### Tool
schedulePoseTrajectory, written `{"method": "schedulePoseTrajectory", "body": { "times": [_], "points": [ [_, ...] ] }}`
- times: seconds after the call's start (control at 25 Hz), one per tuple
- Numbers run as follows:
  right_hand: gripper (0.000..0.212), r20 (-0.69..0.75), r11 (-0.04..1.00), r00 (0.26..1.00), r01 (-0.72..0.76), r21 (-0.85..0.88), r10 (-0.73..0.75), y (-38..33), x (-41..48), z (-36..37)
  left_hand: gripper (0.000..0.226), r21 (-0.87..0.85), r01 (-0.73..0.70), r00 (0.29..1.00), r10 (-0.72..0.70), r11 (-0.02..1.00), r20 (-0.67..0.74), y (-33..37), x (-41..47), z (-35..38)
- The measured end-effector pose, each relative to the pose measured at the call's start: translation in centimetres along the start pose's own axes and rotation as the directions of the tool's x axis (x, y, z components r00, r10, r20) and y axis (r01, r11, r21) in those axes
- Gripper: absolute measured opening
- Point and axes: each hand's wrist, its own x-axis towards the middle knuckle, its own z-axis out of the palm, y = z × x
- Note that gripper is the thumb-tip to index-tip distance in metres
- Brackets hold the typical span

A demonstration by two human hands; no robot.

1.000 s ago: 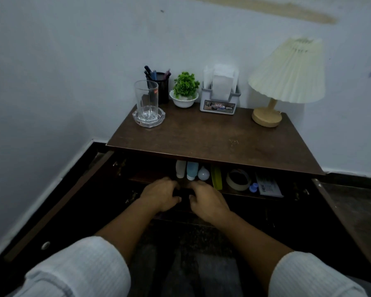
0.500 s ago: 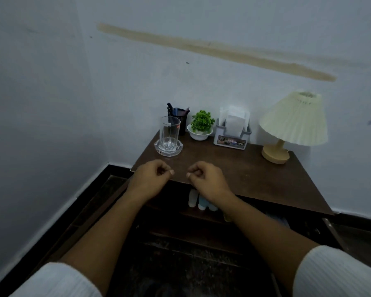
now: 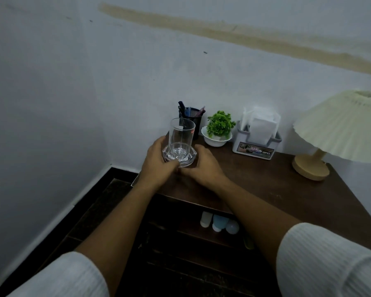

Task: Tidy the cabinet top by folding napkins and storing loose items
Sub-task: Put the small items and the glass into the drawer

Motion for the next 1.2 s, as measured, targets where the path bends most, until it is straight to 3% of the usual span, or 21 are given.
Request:
{"method": "schedulePoseTrajectory", "body": {
  "times": [0.12, 0.28, 0.56, 0.72, 0.96, 1.2],
  "points": [
    [0.078, -0.02, 0.998, 0.998, 0.06, -0.022, -0.06, 0.5, 1.1, 1.5, 0.079, -0.092, 0.007, 0.999, -0.002, 0.996, 0.055, -0.2, 1.7, 0.4],
    [0.075, -0.077, 0.994, 0.995, 0.06, -0.092, -0.067, 0.2, 2.0, 2.2, 0.067, -0.066, -0.025, 0.998, 0.029, 0.998, 0.059, -0.5, 2.7, 0.7],
    [0.07, -0.084, 0.997, 0.995, 0.054, 0.058, -0.049, 0.3, -1.9, 0.2, 0.063, -0.046, -0.017, 0.994, 0.022, 0.999, 0.107, 1.3, 1.0, -0.1],
    [0.067, -0.115, 0.986, 0.99, 0.1, 0.131, -0.085, -0.7, -7.2, -2.0, 0.06, -0.052, -0.051, 0.986, 0.059, 0.997, 0.154, 3.8, -4.0, -0.8],
    [0.066, -0.066, 0.991, 0.989, 0.133, 0.016, -0.132, -1.8, -16.6, -3.7, 0.056, -0.082, -0.036, 0.986, 0.049, 0.996, 0.158, 5.4, -14.2, -1.7],
    [0.073, 0.015, 0.99, 0.992, 0.12, 0.072, -0.122, -1.3, -23.0, -1.8, 0.054, -0.062, 0.023, 0.987, -0.012, 0.998, 0.163, 3.6, -21.4, -2.2]
  ]
}}
